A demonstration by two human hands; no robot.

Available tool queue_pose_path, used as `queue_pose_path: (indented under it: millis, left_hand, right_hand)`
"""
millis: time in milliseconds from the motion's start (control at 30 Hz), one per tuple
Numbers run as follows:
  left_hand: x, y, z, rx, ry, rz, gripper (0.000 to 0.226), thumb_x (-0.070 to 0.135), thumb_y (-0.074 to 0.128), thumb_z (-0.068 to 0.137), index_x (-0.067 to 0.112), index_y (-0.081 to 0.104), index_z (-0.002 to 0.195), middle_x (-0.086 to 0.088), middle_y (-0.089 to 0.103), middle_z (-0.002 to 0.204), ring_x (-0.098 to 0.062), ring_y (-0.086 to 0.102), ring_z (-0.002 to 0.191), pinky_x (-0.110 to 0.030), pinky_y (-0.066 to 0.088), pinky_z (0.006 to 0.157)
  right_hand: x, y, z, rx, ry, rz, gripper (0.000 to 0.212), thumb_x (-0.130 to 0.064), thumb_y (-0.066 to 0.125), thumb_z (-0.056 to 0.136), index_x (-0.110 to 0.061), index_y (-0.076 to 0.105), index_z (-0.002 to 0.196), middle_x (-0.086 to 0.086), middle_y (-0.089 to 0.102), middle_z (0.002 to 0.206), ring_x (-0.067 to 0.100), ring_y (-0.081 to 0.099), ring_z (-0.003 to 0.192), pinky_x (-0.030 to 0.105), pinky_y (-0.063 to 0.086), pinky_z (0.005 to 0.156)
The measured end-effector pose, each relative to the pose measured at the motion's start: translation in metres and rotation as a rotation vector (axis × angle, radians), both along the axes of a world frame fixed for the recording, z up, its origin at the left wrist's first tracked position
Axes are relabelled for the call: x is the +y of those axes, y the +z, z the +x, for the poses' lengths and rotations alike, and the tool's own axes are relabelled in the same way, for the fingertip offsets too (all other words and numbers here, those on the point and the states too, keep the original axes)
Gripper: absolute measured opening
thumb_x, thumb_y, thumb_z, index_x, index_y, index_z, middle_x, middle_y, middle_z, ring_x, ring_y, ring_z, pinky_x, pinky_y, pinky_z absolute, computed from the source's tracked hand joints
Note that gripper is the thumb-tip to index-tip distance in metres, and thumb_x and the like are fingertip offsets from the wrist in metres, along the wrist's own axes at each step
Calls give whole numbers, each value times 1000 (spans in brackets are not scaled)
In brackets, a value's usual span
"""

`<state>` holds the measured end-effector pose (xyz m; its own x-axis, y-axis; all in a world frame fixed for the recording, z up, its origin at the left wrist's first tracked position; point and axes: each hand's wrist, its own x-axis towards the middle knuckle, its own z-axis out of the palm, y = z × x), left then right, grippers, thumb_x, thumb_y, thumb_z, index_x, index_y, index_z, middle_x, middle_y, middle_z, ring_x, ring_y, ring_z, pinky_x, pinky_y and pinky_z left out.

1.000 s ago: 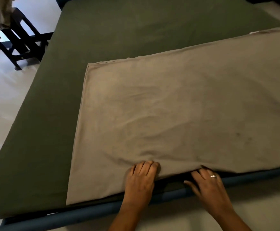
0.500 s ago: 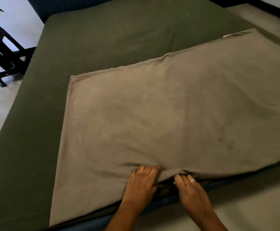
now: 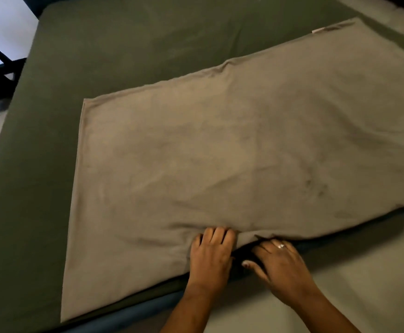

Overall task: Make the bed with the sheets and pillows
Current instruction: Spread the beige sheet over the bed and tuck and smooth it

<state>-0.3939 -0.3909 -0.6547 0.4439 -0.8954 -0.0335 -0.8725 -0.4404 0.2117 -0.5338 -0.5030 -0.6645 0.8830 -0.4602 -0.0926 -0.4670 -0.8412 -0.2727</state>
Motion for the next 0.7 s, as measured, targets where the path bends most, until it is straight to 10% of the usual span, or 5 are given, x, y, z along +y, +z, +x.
queue_pose_path:
  millis: [200, 400, 700]
  left_hand:
    - [3, 7, -3, -34, -40, 32, 64, 31, 85, 33, 24, 50, 87, 3, 54, 79, -20, 55, 69, -31, 48, 52]
    - [24, -5, 1, -117, -89, -75, 28, 24, 60, 64, 24, 51, 90, 2, 55, 77, -22, 57, 67, -31, 47, 50]
    - [88, -9, 28, -161, 147, -132, 36, 21, 45, 71, 23, 52, 107, -1, 62, 96, -24, 54, 84, -35, 49, 65]
  right_hand:
    - [12, 29, 26, 344, 8, 84, 101, -80, -10, 75, -26, 69, 106, -3, 70, 107, 17, 63, 104, 37, 43, 94]
    - [4, 32, 66, 821, 33, 271, 76, -71, 29, 88, -24, 35, 147, 3, 34, 153, 24, 32, 140, 39, 25, 113]
    - [47, 44, 93, 616, 170, 391, 75, -69, 30, 90, -32, 11, 152, -2, 5, 161, 24, 4, 148, 42, 2, 120]
